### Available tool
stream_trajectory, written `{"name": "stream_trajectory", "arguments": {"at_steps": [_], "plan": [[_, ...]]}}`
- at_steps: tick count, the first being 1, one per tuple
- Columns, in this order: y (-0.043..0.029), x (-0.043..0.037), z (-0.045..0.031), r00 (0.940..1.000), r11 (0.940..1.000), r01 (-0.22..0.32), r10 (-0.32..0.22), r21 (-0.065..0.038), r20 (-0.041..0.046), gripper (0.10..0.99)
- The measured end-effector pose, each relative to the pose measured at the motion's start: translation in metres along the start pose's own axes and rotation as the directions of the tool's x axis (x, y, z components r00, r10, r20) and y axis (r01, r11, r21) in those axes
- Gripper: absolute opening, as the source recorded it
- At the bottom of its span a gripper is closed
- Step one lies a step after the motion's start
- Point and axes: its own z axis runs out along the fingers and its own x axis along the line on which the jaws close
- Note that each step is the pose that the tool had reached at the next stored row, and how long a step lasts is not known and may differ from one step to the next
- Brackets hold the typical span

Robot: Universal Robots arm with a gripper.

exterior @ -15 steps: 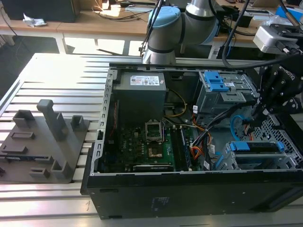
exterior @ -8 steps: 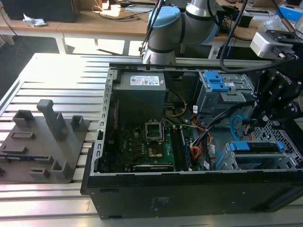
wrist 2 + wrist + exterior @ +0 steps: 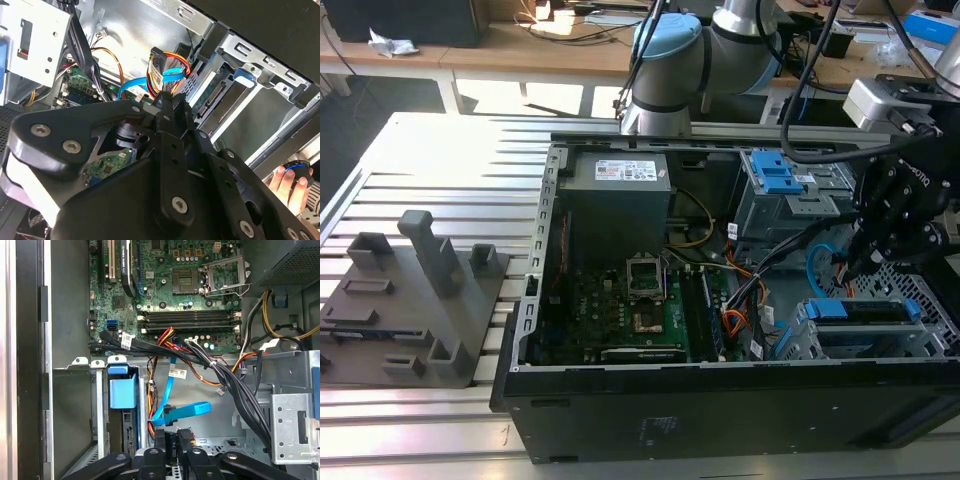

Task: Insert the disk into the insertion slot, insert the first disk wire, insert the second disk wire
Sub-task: 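Insert the first disk wire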

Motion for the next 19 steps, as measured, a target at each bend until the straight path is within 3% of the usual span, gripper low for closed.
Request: {"name": "stream_trajectory", "arguments": {"at_steps": [1, 8, 11, 14, 19], "plan": [[0.0000, 0.0000, 0.0000, 1.0000, 1.0000, 0.000, 0.000, 0.000, -0.0007, 0.184], [-0.0001, 0.0016, 0.0000, 1.0000, 1.0000, 0.000, 0.000, 0.000, -0.0033, 0.184], [-0.0008, 0.0226, 0.0013, 1.0000, 1.0000, 0.000, 0.000, 0.000, -0.0030, 0.184], [-0.0017, 0.0371, 0.0030, 1.0000, 1.0000, 0.000, 0.000, 0.000, -0.0031, 0.184], [-0.0093, 0.0391, 0.0088, 1.0000, 1.0000, 0.000, 0.000, -0.003, -0.0024, 0.184]]}}
